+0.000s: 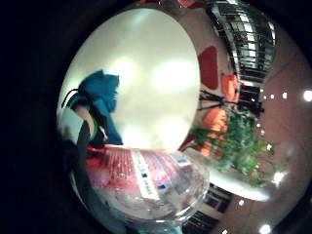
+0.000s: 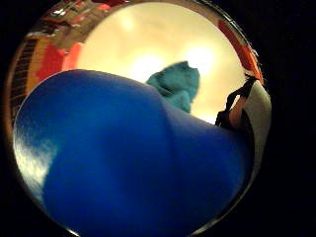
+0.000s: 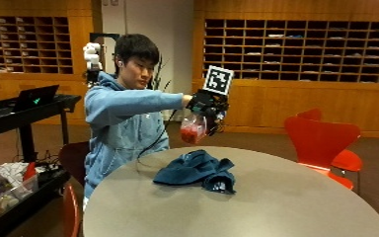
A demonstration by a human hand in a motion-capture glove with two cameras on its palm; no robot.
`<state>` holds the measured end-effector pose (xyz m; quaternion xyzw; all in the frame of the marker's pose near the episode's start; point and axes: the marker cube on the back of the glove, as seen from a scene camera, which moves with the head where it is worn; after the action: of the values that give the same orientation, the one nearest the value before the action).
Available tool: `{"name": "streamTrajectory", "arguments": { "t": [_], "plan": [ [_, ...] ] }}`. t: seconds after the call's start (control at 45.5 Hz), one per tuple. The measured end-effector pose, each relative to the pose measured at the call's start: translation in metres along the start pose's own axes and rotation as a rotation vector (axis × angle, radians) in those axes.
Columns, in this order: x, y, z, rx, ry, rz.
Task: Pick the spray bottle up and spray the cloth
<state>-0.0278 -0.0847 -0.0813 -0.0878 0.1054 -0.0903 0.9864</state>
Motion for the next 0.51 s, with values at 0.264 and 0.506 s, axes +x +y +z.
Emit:
{"name": "streamTrajectory", "arguments": {
  "t": [0.264, 0.506],
  "plan": [
    [-0.049, -0.012, -0.051, 0.349, -0.705, -0.102],
    [-0.105, -0.048, -0.038, 0.561, -1.272, -0.148]
  ]
}}
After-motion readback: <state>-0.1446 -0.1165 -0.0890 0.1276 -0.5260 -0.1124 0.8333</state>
